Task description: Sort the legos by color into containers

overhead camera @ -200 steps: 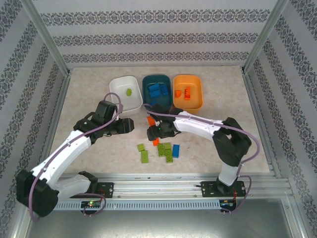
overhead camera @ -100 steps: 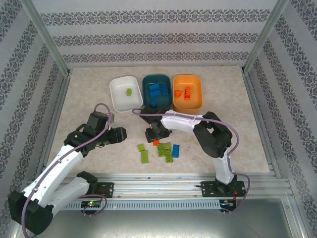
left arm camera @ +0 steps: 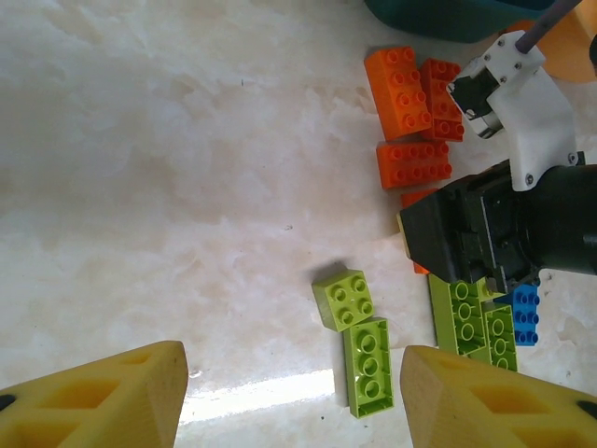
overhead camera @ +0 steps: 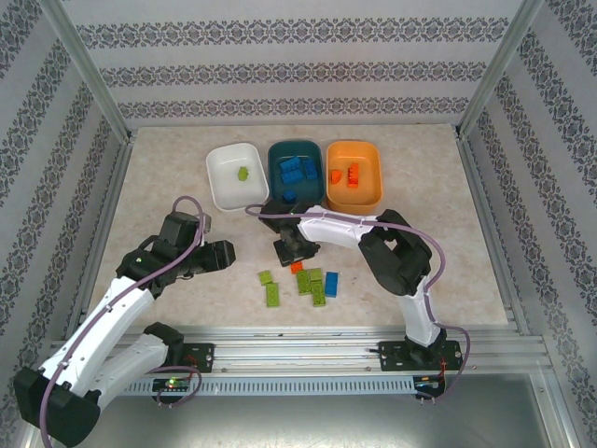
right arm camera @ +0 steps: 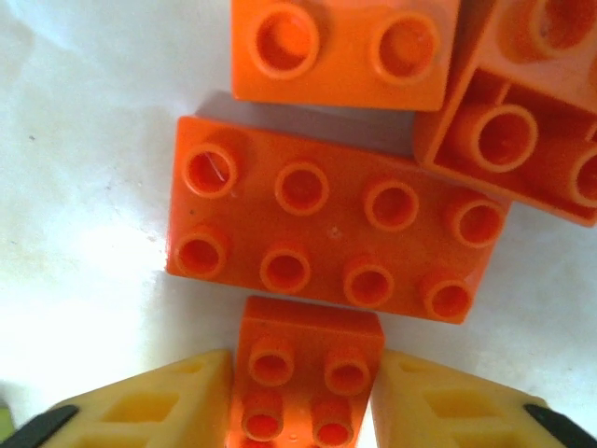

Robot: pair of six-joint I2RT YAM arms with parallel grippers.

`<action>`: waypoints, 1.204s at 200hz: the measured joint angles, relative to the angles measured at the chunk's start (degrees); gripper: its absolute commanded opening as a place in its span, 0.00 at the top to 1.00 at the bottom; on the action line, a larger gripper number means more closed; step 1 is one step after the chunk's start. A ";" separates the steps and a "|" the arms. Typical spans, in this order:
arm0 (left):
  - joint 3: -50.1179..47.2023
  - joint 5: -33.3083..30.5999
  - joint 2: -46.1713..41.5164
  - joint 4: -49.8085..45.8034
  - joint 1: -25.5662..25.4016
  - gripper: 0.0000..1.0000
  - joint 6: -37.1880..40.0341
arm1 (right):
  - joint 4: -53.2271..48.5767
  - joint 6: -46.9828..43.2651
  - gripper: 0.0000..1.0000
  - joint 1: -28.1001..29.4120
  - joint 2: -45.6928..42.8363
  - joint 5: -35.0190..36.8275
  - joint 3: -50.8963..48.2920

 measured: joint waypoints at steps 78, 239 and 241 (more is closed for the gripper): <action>0.00 0.09 -0.39 -0.76 0.63 0.38 0.02 | 1.46 -0.02 0.60 0.74 -1.84 -1.36 0.66; 0.00 1.16 1.84 -0.94 0.63 0.37 0.07 | 3.17 -8.83 0.61 -30.34 -14.14 -2.99 13.42; 0.00 1.16 1.92 -0.94 0.63 0.37 0.09 | 3.26 -8.92 0.61 -30.60 -13.73 -2.97 13.62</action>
